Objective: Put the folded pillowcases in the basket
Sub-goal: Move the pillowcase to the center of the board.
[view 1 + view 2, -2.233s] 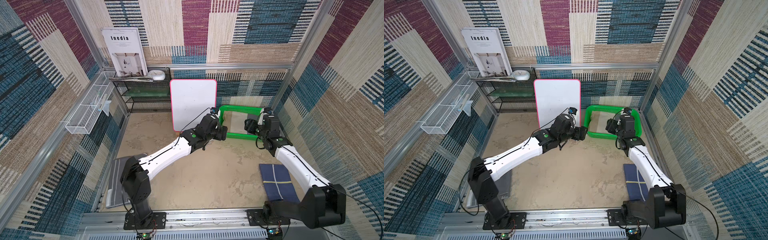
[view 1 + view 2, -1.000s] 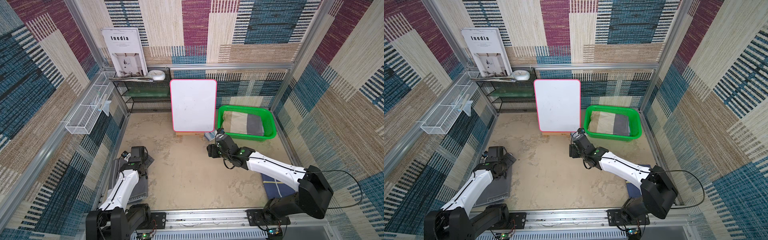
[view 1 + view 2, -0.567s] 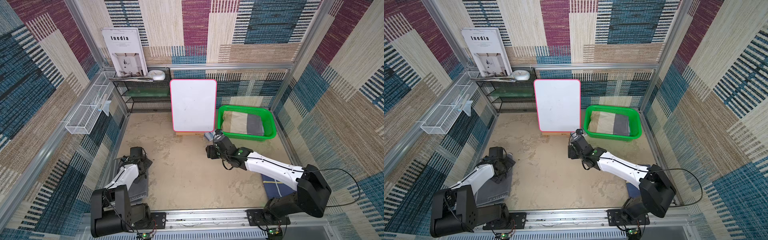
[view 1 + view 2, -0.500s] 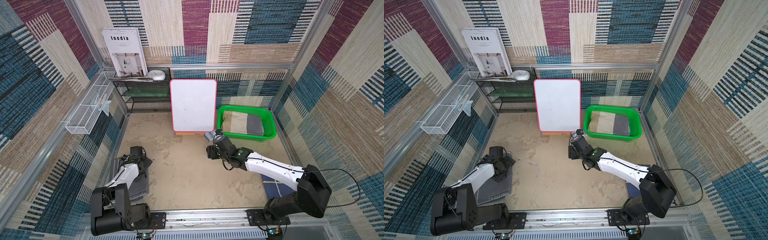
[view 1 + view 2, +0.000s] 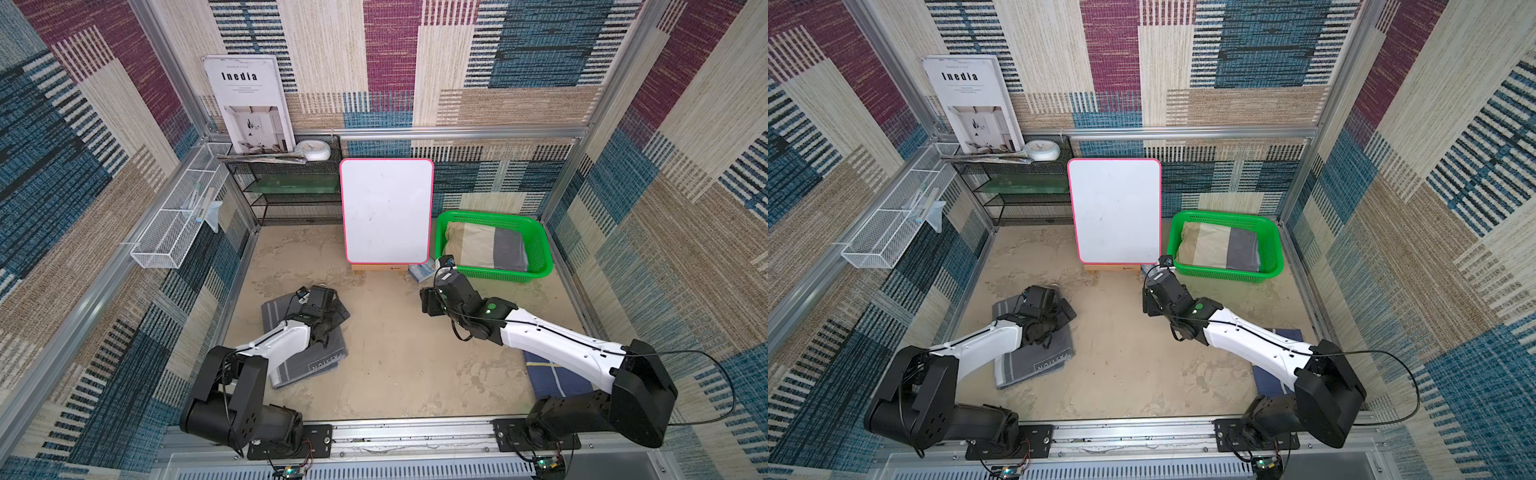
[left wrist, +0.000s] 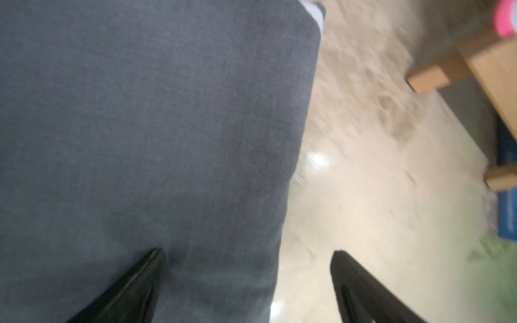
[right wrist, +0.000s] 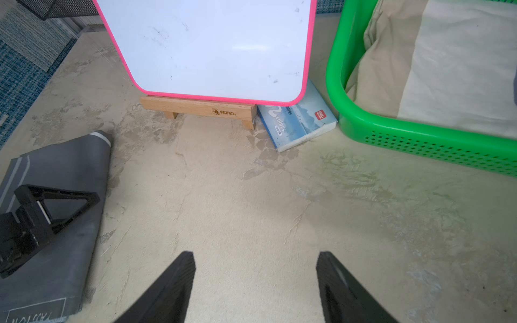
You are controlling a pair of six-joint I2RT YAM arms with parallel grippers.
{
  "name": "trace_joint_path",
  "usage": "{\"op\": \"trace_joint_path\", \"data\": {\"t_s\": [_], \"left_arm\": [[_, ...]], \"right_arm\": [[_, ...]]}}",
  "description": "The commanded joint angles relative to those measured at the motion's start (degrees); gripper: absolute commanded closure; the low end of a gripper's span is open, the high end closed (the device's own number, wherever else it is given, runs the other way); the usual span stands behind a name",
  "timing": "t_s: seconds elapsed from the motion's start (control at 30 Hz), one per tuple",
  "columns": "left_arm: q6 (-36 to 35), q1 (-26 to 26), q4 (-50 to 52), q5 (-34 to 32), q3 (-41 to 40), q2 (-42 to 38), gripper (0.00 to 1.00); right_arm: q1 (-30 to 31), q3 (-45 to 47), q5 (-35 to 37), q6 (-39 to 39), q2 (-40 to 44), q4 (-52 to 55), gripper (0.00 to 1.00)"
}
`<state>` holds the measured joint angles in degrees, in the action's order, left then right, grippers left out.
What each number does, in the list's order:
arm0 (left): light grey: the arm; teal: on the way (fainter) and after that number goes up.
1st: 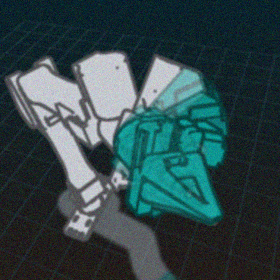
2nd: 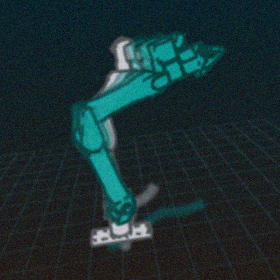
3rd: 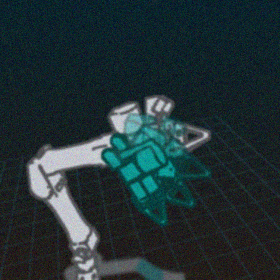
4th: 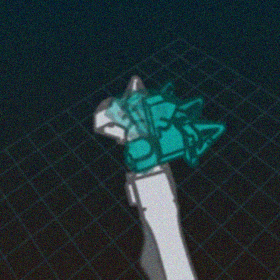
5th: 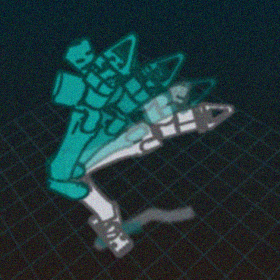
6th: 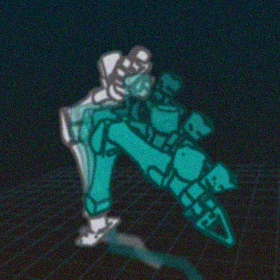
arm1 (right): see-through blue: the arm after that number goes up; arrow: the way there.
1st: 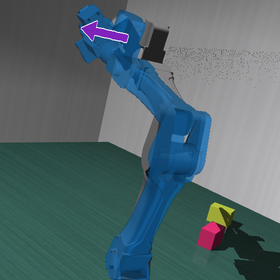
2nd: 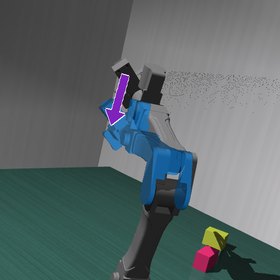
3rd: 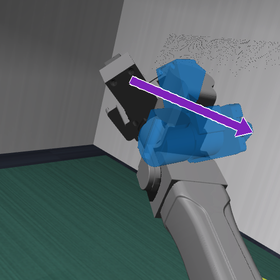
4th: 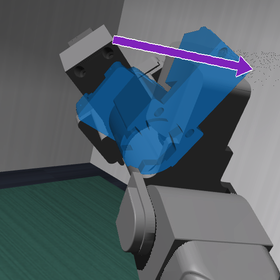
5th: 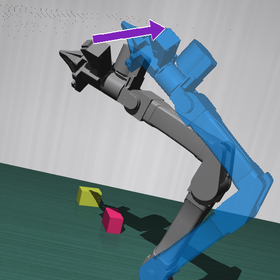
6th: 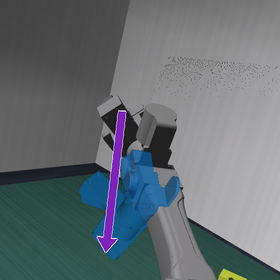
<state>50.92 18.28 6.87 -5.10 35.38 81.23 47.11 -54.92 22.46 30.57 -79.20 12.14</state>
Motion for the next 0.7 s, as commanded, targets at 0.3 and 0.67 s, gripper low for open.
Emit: {"op": "trace_joint_path", "data": {"t_s": [0.3, 0.67], "left_arm": [[2.0, 12.1, 9.1, 6.1, 7.3, -2.6, 0.01], [-9.3, -5.6, 19.1, -2.8, 3.5, -26.2, 0.01]], "right_arm": [[0.0, -3.7, -5.0, -3.7, -4.2, 0.9, 0.26], [10.3, -7.4, -15.3, -10.4, -15.2, -2.4, 0.26]]}}
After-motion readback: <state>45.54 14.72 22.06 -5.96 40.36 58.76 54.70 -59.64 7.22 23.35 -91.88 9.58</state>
